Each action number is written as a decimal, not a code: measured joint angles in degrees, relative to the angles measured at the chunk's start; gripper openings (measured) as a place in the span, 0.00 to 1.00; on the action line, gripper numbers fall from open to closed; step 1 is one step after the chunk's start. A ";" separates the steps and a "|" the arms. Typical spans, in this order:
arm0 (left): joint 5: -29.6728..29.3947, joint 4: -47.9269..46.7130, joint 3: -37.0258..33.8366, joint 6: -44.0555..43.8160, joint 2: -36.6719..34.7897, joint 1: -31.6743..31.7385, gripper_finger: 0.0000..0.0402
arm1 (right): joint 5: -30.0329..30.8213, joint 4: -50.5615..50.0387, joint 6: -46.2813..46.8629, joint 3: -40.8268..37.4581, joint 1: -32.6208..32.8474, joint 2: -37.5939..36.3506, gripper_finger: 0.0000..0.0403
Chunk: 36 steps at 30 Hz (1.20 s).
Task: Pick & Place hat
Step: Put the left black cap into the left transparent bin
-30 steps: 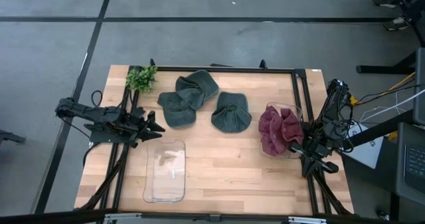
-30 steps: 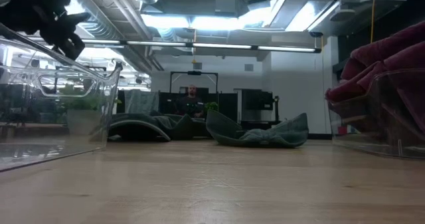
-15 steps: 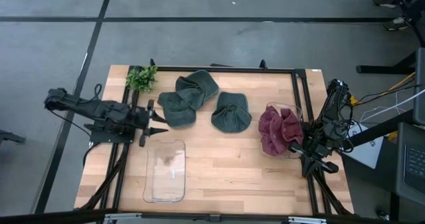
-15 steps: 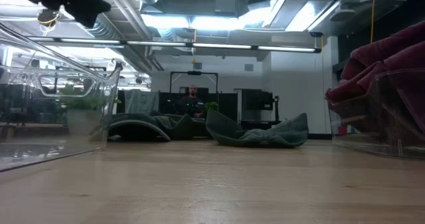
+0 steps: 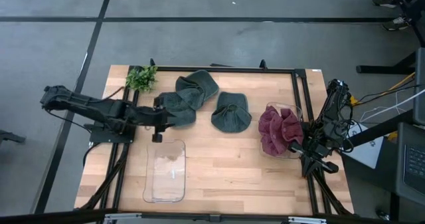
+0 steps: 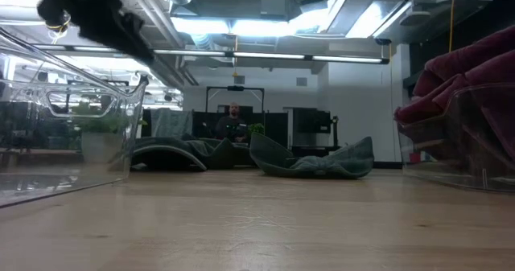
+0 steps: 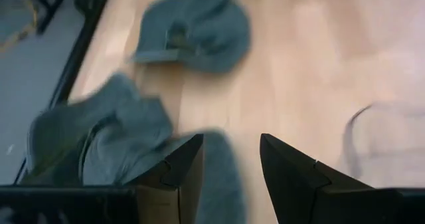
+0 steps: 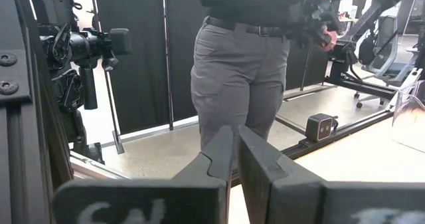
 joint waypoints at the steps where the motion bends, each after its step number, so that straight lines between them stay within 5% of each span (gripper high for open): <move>1: 0.01 -0.83 -0.02 0.01 1.12 1.03 0.36 | 0.00 0.01 0.00 0.00 0.01 0.00 0.06; 17: -0.31 -0.74 -0.02 4.45 21.68 19.51 0.36 | 0.00 0.01 0.00 0.00 -0.01 0.00 0.06; 23: -1.59 0.95 2.95 5.80 26.45 22.47 0.36 | 0.00 0.01 0.00 0.00 -0.01 0.00 0.06; 30: 8.82 0.25 5.64 6.81 31.74 26.18 0.36 | 0.00 0.01 0.00 0.00 -0.01 0.00 0.06; 36: 6.67 0.36 5.68 8.49 33.83 27.59 0.36 | 0.00 0.01 0.00 0.00 -0.01 0.00 0.06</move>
